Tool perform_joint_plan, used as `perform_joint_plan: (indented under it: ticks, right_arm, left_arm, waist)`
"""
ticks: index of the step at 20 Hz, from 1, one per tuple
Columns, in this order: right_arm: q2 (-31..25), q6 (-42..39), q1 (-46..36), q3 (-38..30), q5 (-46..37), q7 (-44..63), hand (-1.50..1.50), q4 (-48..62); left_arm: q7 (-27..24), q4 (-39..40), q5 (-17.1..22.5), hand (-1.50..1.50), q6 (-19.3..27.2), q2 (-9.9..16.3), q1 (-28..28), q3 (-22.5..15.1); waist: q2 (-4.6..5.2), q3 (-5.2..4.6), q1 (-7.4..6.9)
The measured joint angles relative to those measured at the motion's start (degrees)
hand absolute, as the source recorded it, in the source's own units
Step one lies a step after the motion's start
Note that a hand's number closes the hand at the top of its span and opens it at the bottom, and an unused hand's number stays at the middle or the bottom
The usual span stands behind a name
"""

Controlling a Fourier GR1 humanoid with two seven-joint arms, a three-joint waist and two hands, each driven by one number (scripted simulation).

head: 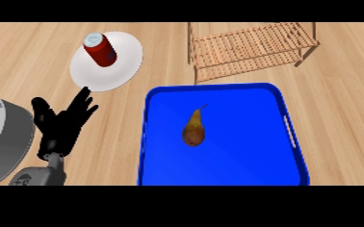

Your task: Pick the croissant from the tray and place it in the tiered shelf

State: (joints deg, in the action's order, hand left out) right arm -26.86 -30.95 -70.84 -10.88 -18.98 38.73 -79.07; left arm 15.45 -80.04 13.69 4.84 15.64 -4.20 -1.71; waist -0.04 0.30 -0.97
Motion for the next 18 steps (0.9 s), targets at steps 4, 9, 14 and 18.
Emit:
perform_joint_plan:
  ticks: [4,9,14,18]
  right_arm:
    - [-0.9,1.9,0.4,1.6,-3.3,-7.0,1.50,6.1]
    - [-0.6,5.5,-1.8,3.1,-6.9,-13.0,1.50,14.3]
    - [0.5,10.4,-3.3,4.4,-10.6,-18.8,1.50,21.9]
    - [0.7,13.5,-4.3,4.2,-12.1,-23.5,1.50,26.8]
  left_arm:
    - [-0.6,0.4,-0.3,0.00,-0.6,0.0,-0.1,0.3]
    - [-0.9,0.5,-0.6,0.00,-1.1,-0.2,-0.1,0.6]
    - [-0.5,1.0,-1.5,0.00,-0.5,-0.9,-0.6,0.6]
    - [-0.2,0.5,-1.5,0.00,-0.8,-0.9,-0.5,1.0]
  waist:
    - [0.11,0.00,-0.11]
    - [0.13,0.00,-0.27]
    - [0.15,0.12,-0.46]
    - [0.15,0.07,-0.42]
